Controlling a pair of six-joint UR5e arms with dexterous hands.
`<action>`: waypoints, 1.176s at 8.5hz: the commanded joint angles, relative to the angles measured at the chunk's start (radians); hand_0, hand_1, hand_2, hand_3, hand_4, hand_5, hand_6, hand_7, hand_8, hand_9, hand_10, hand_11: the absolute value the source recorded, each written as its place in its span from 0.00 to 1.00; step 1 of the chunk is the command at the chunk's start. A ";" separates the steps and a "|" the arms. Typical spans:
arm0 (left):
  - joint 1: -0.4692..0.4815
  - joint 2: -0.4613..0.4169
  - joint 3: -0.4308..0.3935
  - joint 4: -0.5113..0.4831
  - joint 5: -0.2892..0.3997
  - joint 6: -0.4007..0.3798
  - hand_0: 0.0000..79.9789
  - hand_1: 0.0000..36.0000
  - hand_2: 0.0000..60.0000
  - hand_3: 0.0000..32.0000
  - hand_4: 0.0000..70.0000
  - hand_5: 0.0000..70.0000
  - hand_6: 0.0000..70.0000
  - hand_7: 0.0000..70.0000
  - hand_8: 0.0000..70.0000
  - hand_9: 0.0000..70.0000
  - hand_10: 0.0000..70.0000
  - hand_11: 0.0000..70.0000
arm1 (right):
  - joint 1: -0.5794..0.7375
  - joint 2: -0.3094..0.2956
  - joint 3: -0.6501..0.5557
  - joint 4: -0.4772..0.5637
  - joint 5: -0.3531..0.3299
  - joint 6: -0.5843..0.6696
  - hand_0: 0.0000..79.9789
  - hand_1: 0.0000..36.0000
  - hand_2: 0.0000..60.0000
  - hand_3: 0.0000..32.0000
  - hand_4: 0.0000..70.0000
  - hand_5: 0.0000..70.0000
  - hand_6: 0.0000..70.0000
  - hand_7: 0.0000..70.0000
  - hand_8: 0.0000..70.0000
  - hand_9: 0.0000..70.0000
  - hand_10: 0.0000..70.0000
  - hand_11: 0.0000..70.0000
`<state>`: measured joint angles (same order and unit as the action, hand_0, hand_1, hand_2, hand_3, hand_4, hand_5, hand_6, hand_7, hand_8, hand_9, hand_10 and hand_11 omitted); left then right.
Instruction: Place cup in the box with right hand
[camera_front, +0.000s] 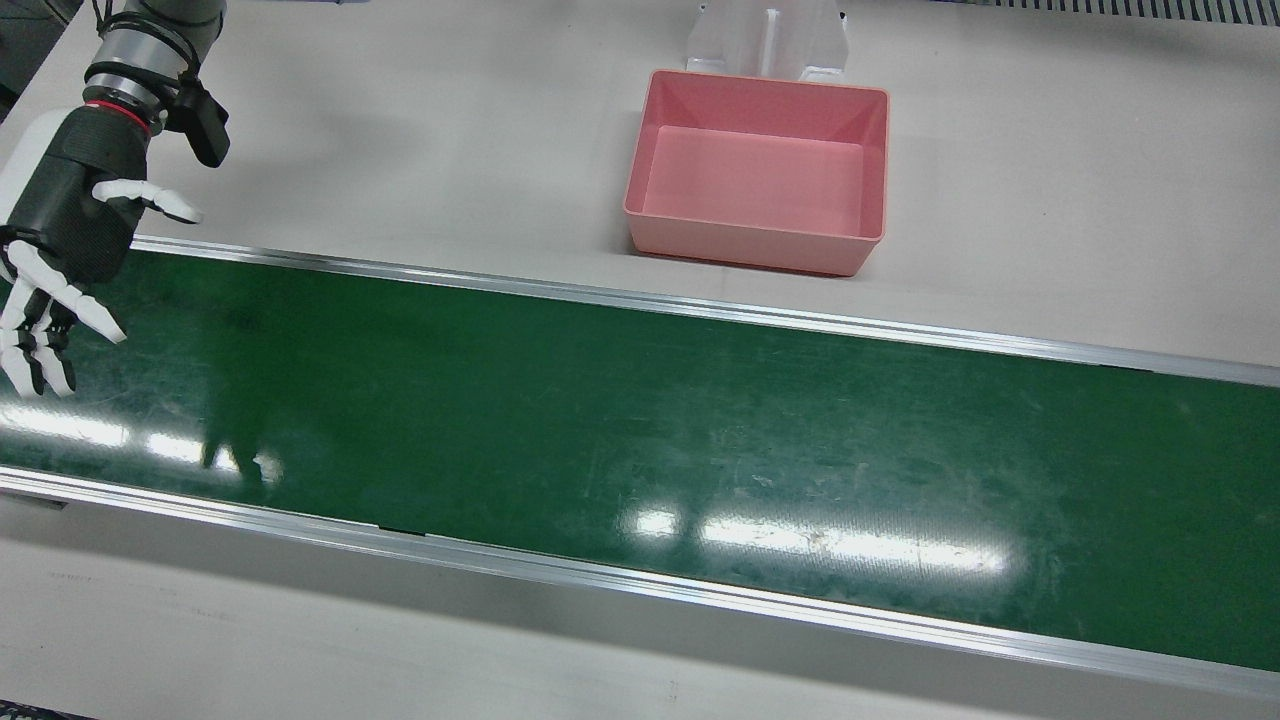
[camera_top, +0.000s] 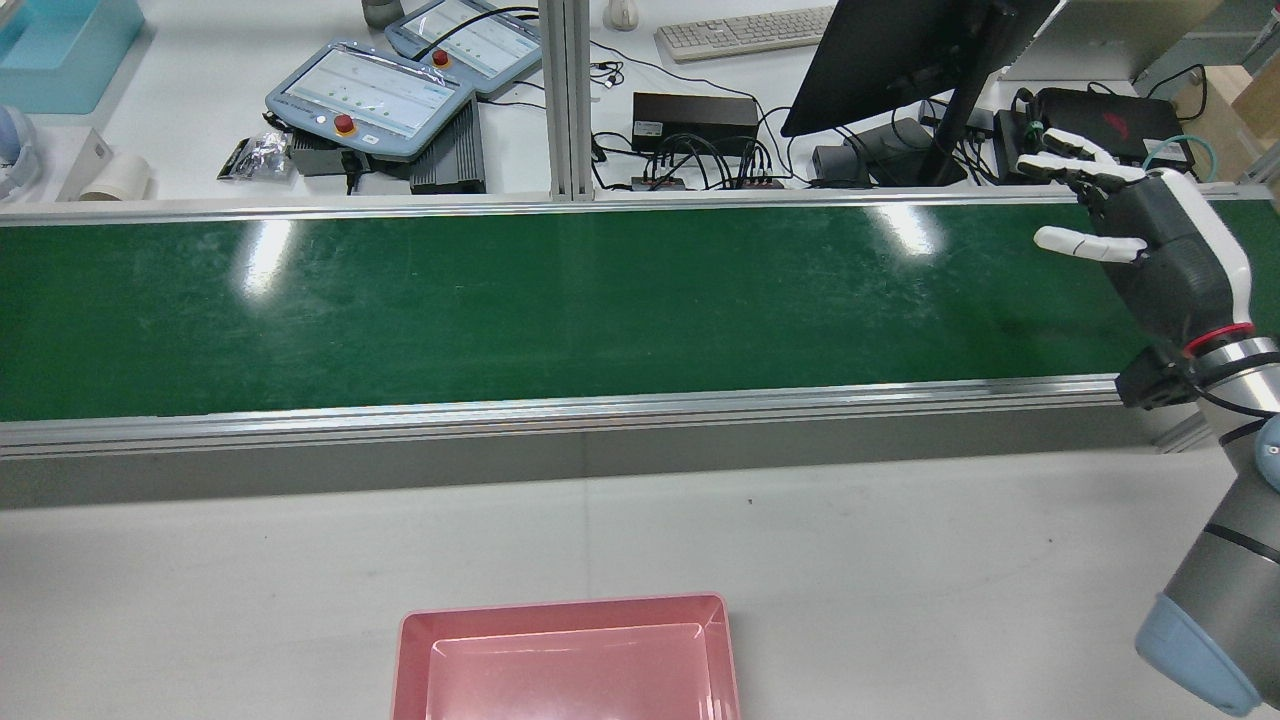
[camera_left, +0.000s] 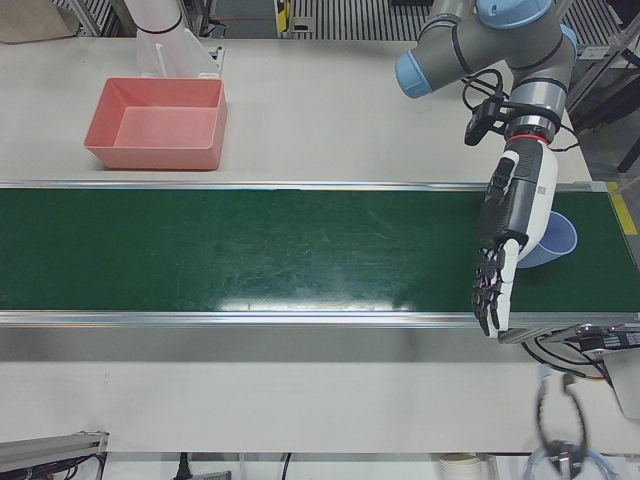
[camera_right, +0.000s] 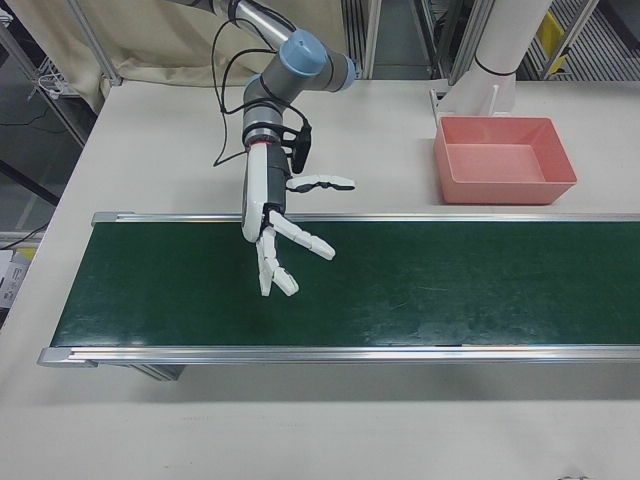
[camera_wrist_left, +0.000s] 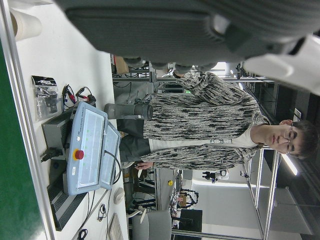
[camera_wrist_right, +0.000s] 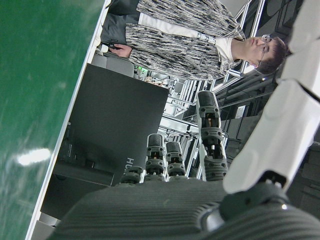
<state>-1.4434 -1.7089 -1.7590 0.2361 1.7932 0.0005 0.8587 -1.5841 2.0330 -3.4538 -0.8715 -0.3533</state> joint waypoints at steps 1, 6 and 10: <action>0.000 0.000 0.001 -0.001 0.000 0.000 0.00 0.00 0.00 0.00 0.00 0.00 0.00 0.00 0.00 0.00 0.00 0.00 | -0.027 0.096 -0.127 0.005 0.008 0.028 0.59 0.27 0.18 0.00 0.36 0.06 0.08 0.28 0.15 0.28 0.05 0.08; 0.001 0.000 0.004 -0.001 0.000 0.001 0.00 0.00 0.00 0.00 0.00 0.00 0.00 0.00 0.00 0.00 0.00 0.00 | -0.046 0.216 -0.200 0.001 0.005 0.043 0.54 0.15 0.16 0.00 0.35 0.04 0.07 0.27 0.13 0.26 0.04 0.06; 0.001 0.000 0.004 -0.003 0.000 0.001 0.00 0.00 0.00 0.00 0.00 0.00 0.00 0.00 0.00 0.00 0.00 0.00 | -0.049 0.230 -0.203 0.001 0.008 0.030 0.60 0.26 0.12 0.00 0.41 0.06 0.08 0.29 0.15 0.28 0.01 0.03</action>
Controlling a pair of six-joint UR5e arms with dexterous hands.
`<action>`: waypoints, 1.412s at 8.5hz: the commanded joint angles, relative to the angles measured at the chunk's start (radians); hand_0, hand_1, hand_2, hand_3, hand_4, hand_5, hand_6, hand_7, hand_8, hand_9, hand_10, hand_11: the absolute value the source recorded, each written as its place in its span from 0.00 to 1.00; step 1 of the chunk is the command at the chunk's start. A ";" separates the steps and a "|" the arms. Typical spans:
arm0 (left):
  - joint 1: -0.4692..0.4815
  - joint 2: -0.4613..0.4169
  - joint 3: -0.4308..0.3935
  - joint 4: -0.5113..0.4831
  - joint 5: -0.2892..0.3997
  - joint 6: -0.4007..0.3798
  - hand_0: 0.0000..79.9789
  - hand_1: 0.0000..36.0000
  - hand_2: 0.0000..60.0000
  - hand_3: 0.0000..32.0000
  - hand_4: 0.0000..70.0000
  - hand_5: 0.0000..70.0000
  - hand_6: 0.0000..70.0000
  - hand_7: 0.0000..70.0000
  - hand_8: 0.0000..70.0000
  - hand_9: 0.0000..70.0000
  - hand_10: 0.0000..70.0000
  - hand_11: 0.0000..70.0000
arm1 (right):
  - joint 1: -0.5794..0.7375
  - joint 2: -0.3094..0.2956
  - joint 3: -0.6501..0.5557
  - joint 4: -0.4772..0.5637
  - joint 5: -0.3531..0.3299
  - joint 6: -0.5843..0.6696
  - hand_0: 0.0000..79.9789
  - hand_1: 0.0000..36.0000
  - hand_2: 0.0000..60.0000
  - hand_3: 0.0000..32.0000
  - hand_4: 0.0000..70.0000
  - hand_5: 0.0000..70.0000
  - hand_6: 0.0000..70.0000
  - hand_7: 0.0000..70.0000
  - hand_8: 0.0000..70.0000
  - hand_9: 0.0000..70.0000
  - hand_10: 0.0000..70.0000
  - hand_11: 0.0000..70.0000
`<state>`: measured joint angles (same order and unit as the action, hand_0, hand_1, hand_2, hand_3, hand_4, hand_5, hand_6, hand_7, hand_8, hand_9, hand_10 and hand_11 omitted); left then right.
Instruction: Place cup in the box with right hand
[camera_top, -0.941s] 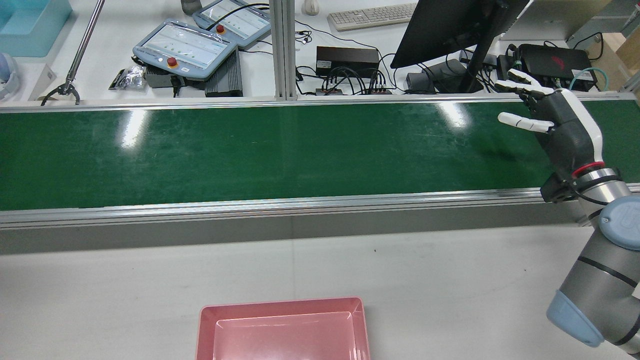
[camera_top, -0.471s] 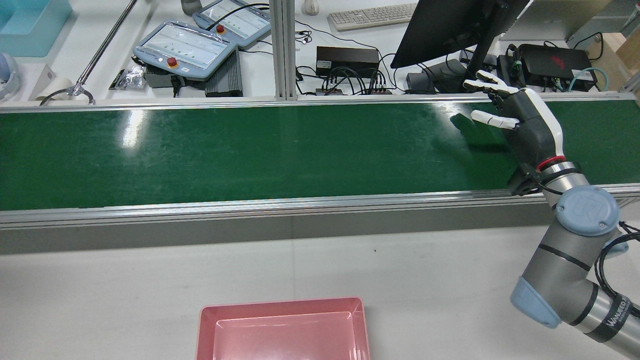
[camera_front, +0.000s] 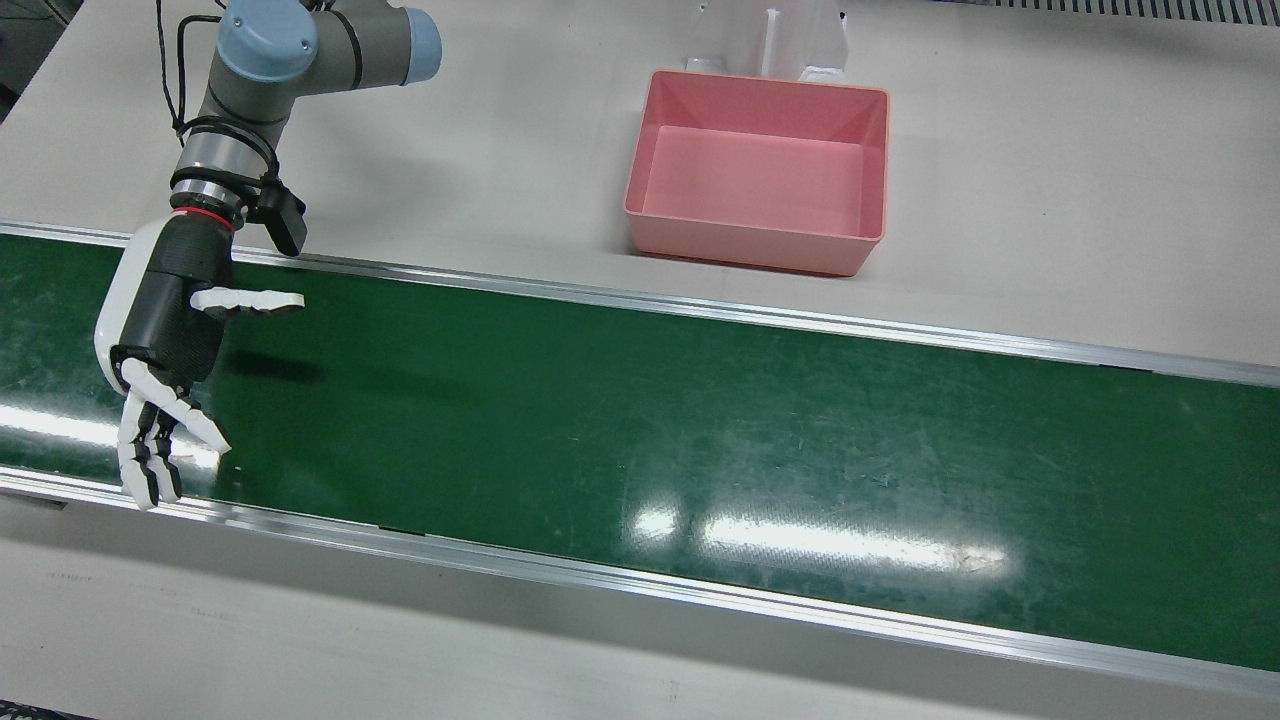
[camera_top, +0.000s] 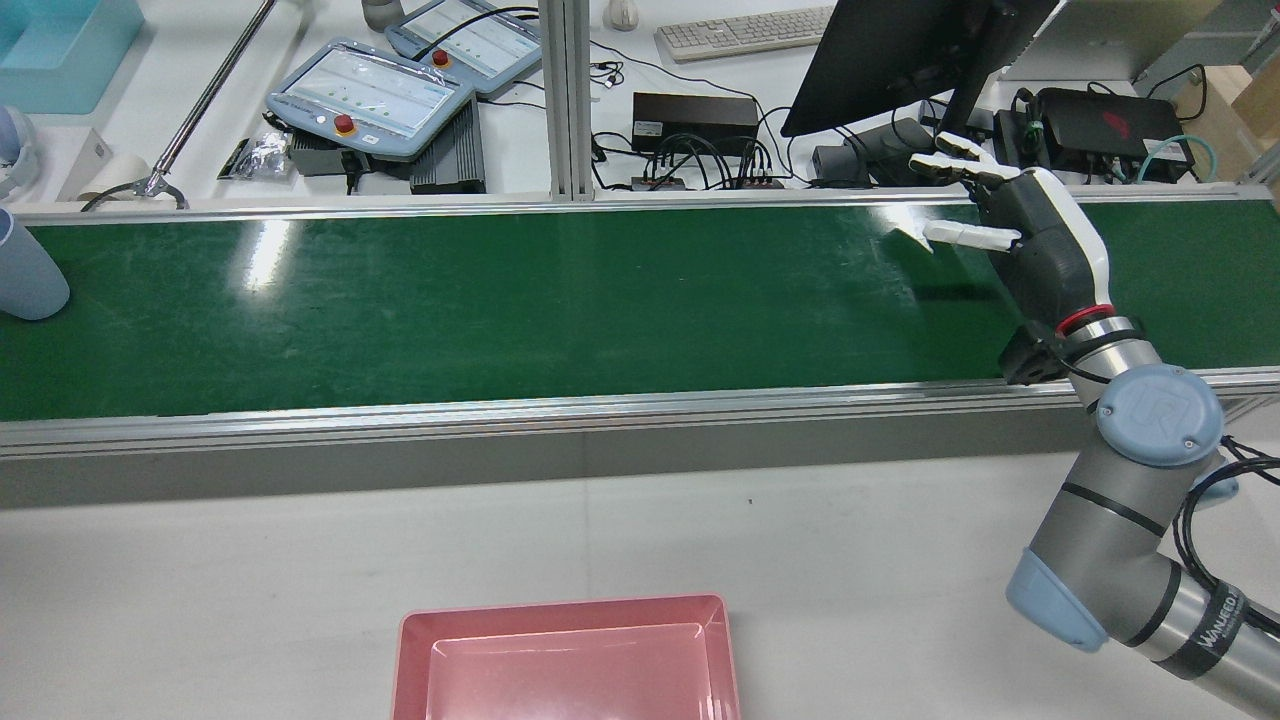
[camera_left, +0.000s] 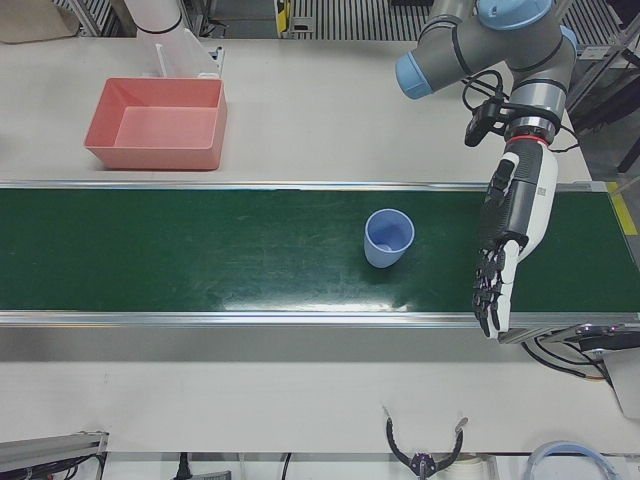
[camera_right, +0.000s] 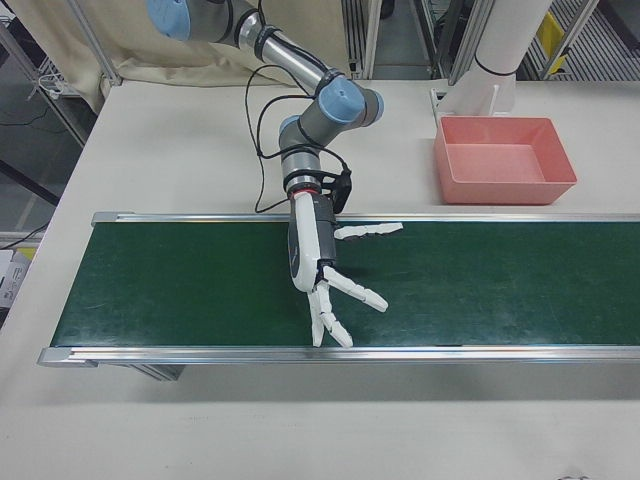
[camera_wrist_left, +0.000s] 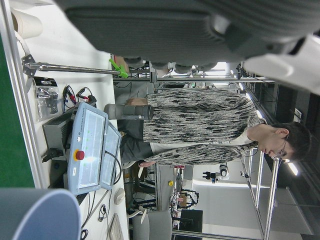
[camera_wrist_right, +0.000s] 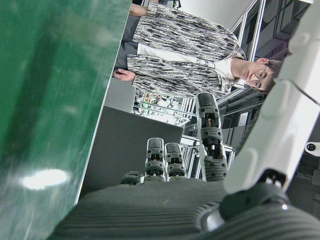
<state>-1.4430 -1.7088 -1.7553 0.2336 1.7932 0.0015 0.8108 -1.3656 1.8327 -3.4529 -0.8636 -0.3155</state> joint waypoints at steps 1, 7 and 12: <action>0.001 0.000 0.000 0.000 0.000 0.000 0.00 0.00 0.00 0.00 0.00 0.00 0.00 0.00 0.00 0.00 0.00 0.00 | -0.004 0.010 -0.006 0.000 0.000 -0.007 0.60 0.29 0.17 0.00 0.39 0.06 0.08 0.30 0.15 0.28 0.01 0.03; 0.001 0.000 0.000 0.000 0.000 0.000 0.00 0.00 0.00 0.00 0.00 0.00 0.00 0.00 0.00 0.00 0.00 0.00 | -0.002 0.005 -0.001 -0.002 -0.003 -0.005 0.60 0.26 0.09 0.00 0.38 0.06 0.07 0.29 0.15 0.27 0.00 0.01; 0.001 0.000 0.000 0.000 0.000 0.000 0.00 0.00 0.00 0.00 0.00 0.00 0.00 0.00 0.00 0.00 0.00 0.00 | -0.024 -0.001 0.005 -0.008 0.000 -0.005 0.60 0.30 0.18 0.00 0.37 0.06 0.08 0.30 0.15 0.28 0.00 0.01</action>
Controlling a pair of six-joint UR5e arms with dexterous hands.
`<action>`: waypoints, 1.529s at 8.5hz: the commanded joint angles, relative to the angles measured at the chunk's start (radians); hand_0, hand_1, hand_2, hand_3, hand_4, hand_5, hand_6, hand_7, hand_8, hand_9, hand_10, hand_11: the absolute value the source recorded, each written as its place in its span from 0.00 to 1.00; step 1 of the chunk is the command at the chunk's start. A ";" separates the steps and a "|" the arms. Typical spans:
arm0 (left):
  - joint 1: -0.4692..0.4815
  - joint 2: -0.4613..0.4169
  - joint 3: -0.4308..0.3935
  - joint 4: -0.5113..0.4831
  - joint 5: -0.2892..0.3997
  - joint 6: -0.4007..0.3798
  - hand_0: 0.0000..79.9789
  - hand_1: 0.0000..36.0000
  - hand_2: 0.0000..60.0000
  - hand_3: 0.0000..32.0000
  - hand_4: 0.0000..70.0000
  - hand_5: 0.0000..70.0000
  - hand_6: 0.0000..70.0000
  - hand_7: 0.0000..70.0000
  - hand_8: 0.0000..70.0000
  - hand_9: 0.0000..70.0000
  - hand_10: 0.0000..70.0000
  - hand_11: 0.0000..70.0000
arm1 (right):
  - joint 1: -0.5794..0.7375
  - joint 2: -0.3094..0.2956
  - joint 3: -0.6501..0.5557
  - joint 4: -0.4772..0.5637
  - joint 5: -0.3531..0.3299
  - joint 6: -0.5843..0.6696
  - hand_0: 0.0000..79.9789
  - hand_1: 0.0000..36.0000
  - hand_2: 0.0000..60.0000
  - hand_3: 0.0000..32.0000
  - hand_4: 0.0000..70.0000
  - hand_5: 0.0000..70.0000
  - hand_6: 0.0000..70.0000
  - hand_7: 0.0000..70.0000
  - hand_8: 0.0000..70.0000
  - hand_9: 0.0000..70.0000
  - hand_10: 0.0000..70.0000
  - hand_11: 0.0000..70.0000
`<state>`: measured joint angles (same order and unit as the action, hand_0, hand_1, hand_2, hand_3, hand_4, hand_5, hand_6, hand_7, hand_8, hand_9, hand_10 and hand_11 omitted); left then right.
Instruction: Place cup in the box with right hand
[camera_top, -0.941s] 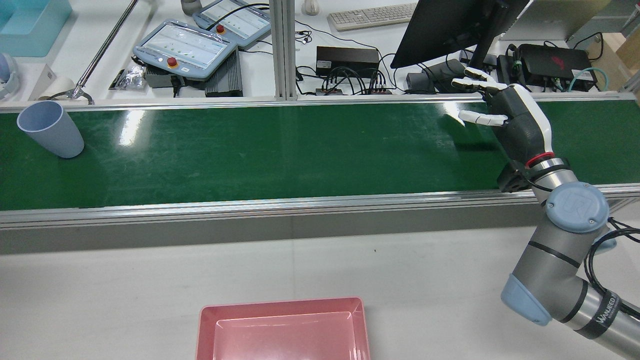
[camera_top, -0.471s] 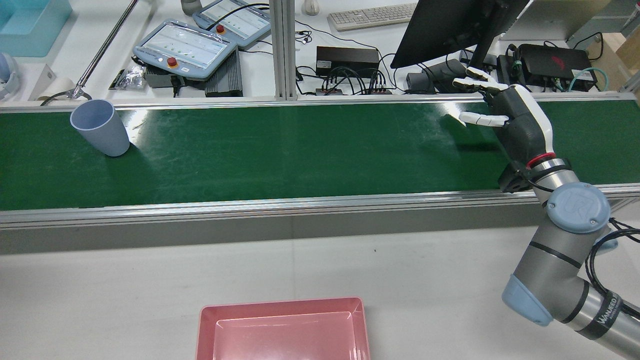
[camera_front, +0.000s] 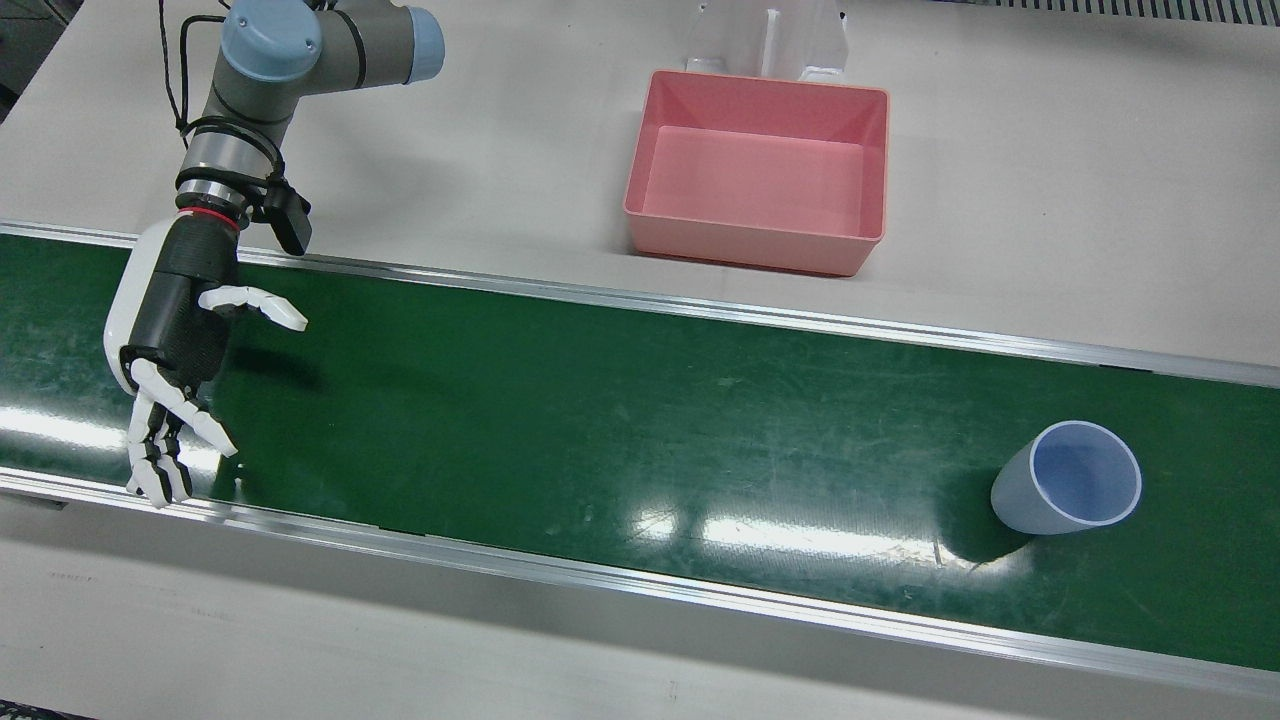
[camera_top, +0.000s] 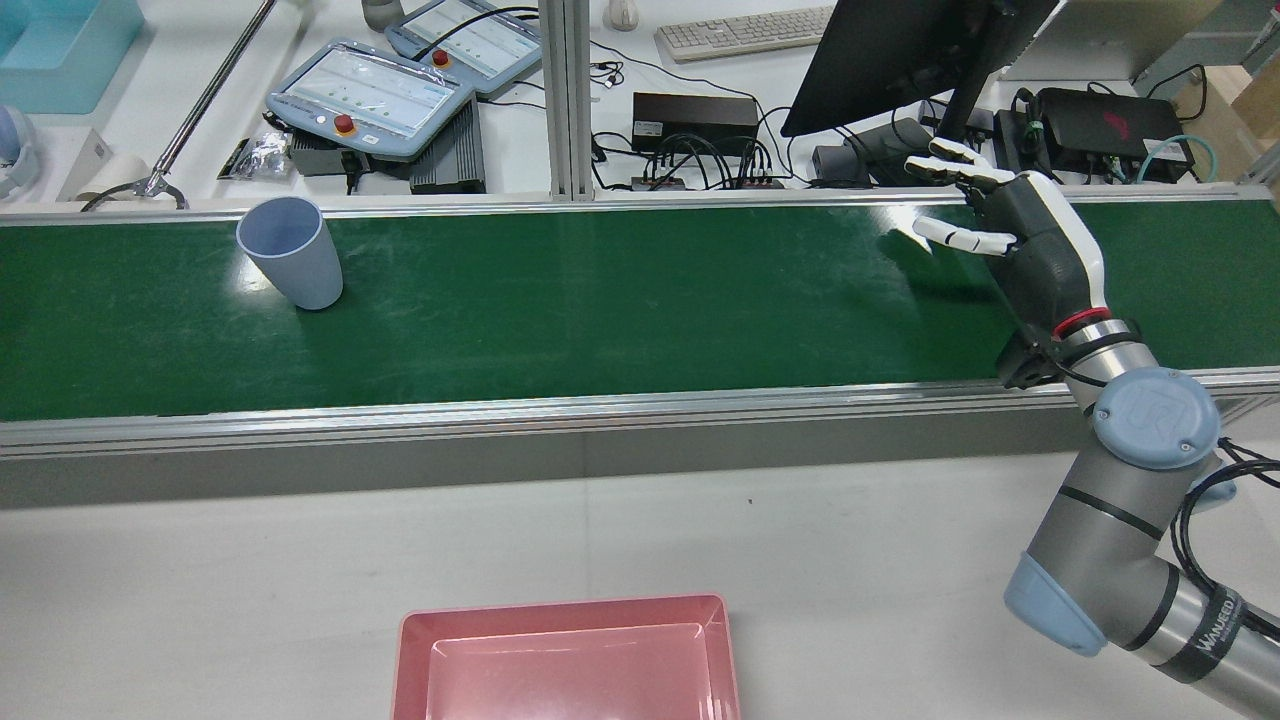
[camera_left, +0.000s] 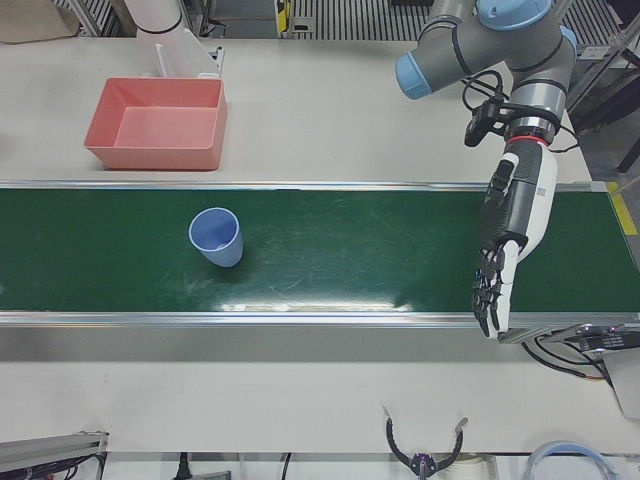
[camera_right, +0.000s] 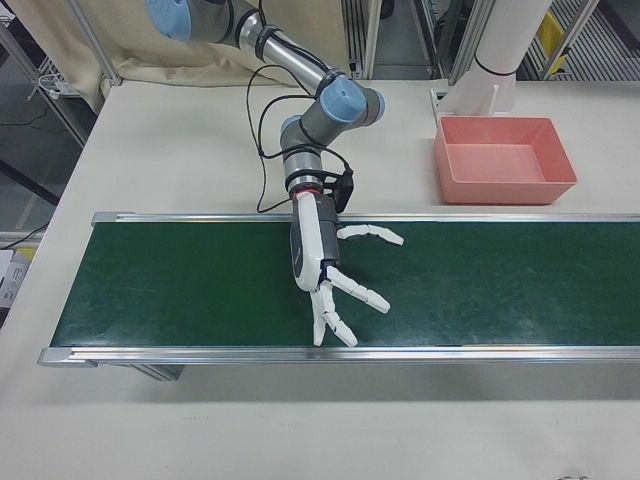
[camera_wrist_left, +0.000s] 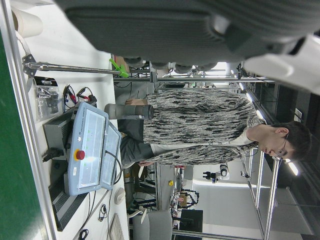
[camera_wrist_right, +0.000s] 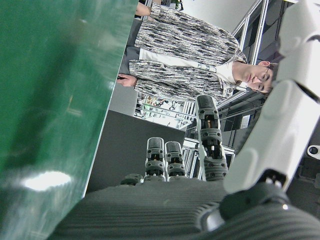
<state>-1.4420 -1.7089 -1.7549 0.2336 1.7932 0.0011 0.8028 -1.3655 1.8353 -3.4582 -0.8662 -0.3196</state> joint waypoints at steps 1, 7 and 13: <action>-0.001 0.000 0.000 0.001 0.000 0.000 0.00 0.00 0.00 0.00 0.00 0.00 0.00 0.00 0.00 0.00 0.00 0.00 | -0.025 -0.001 0.005 -0.002 0.003 -0.001 0.59 0.33 0.24 0.00 0.35 0.06 0.08 0.30 0.15 0.29 0.00 0.01; -0.001 0.000 0.000 0.000 0.000 -0.001 0.00 0.00 0.00 0.00 0.00 0.00 0.00 0.00 0.00 0.00 0.00 0.00 | -0.031 -0.003 0.012 -0.005 0.006 -0.004 0.62 0.31 0.12 0.00 0.39 0.07 0.08 0.30 0.16 0.30 0.00 0.02; -0.001 0.000 0.000 0.001 0.000 0.000 0.00 0.00 0.00 0.00 0.00 0.00 0.00 0.00 0.00 0.00 0.00 0.00 | -0.031 -0.024 0.010 -0.022 0.000 0.001 0.64 0.38 0.07 0.00 0.36 0.08 0.08 0.29 0.16 0.29 0.00 0.02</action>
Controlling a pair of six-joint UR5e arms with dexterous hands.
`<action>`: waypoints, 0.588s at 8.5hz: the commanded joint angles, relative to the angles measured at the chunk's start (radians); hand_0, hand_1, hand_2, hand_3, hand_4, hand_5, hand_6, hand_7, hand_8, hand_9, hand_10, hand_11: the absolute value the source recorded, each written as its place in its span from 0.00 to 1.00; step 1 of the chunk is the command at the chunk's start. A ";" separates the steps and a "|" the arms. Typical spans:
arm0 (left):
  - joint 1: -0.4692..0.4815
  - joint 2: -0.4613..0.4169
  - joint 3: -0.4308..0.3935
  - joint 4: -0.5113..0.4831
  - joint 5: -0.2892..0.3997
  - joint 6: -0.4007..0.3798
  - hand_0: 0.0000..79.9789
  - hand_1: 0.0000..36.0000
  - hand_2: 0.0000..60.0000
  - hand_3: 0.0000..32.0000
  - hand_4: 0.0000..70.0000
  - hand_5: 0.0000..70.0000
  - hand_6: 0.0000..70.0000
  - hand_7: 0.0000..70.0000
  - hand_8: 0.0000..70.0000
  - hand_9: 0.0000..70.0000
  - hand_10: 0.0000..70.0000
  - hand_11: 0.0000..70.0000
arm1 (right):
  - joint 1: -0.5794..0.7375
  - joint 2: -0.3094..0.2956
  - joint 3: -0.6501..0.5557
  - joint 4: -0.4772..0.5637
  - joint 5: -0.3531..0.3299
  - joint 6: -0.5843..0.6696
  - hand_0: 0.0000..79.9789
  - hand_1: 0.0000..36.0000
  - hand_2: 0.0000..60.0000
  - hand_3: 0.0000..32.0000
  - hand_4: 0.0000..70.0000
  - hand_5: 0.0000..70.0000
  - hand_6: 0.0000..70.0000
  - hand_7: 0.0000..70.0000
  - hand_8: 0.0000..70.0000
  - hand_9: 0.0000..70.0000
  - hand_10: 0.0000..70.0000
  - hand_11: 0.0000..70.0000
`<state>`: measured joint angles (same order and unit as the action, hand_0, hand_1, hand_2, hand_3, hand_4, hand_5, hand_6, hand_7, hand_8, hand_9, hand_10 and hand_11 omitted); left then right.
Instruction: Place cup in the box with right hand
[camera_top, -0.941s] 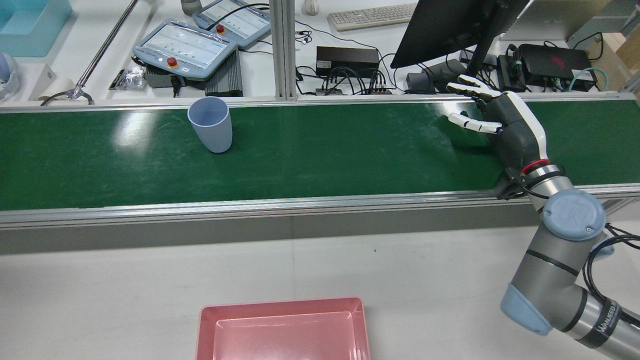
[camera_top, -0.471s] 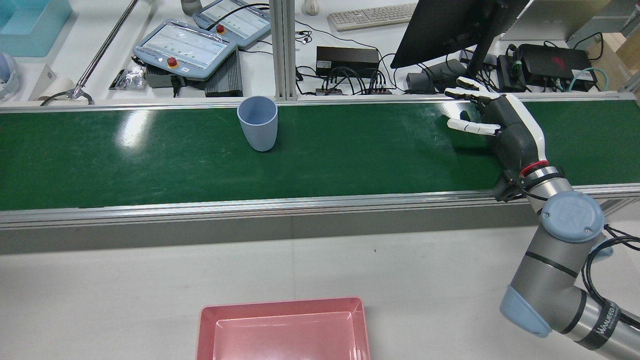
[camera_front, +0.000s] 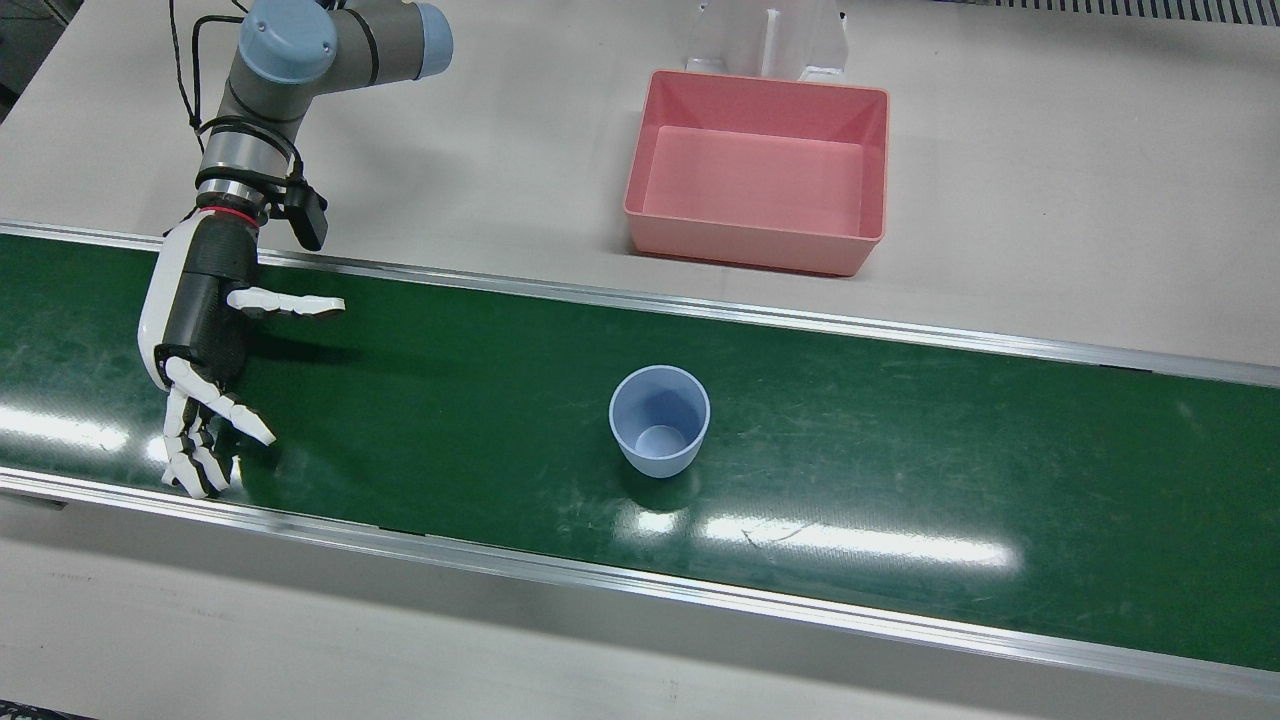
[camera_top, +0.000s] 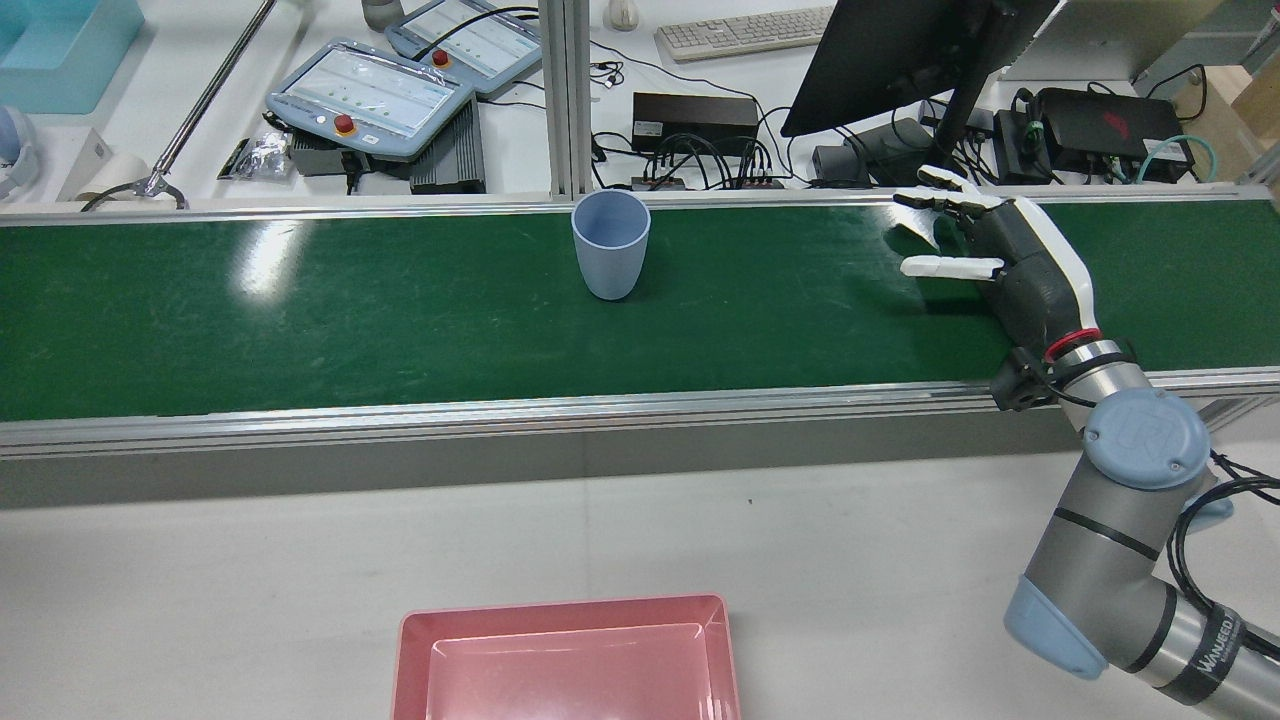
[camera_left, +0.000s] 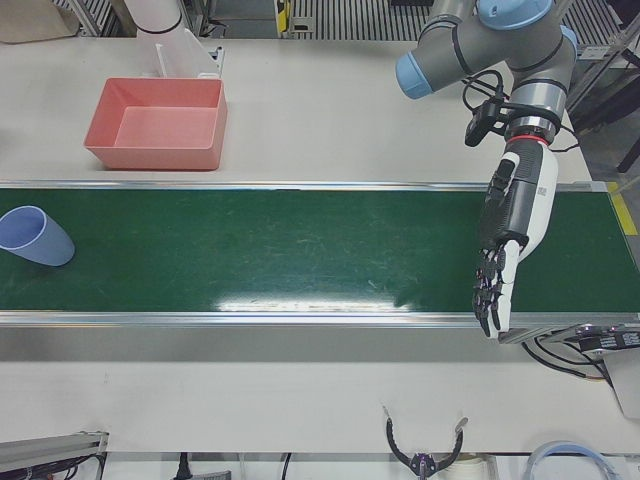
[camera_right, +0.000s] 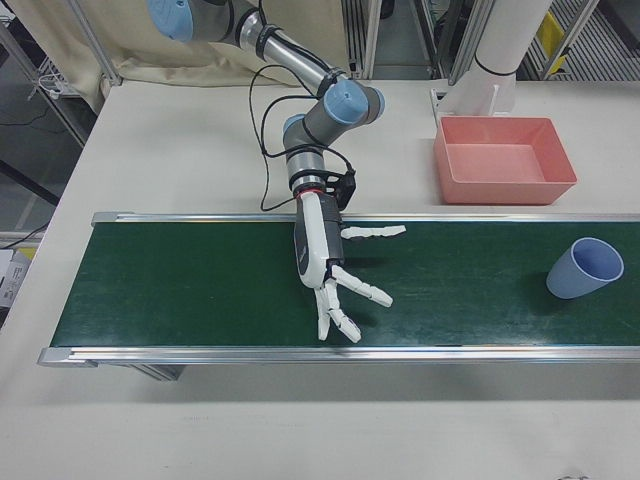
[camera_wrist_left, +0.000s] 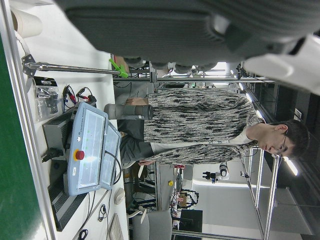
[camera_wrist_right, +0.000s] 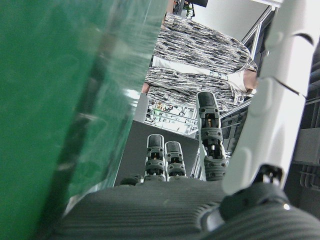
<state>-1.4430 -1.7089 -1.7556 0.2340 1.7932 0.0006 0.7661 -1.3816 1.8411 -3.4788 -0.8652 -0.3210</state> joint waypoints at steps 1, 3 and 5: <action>0.001 0.000 0.001 0.001 0.000 0.001 0.00 0.00 0.00 0.00 0.00 0.00 0.00 0.00 0.00 0.00 0.00 0.00 | 0.012 -0.008 0.006 -0.002 -0.001 0.000 0.63 0.43 0.19 0.00 0.32 0.08 0.08 0.29 0.16 0.29 0.00 0.02; 0.000 0.000 0.001 -0.001 0.000 0.001 0.00 0.00 0.00 0.00 0.00 0.00 0.00 0.00 0.00 0.00 0.00 0.00 | 0.012 -0.008 0.001 -0.002 -0.003 0.000 0.64 0.35 0.04 0.00 0.38 0.07 0.08 0.29 0.16 0.29 0.00 0.01; 0.001 0.000 -0.001 -0.001 0.000 0.001 0.00 0.00 0.00 0.00 0.00 0.00 0.00 0.00 0.00 0.00 0.00 0.00 | 0.009 -0.010 0.003 -0.002 -0.003 -0.003 0.64 0.36 0.06 0.00 0.39 0.07 0.08 0.30 0.16 0.29 0.00 0.01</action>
<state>-1.4433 -1.7088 -1.7553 0.2341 1.7932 0.0015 0.7766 -1.3892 1.8437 -3.4806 -0.8680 -0.3211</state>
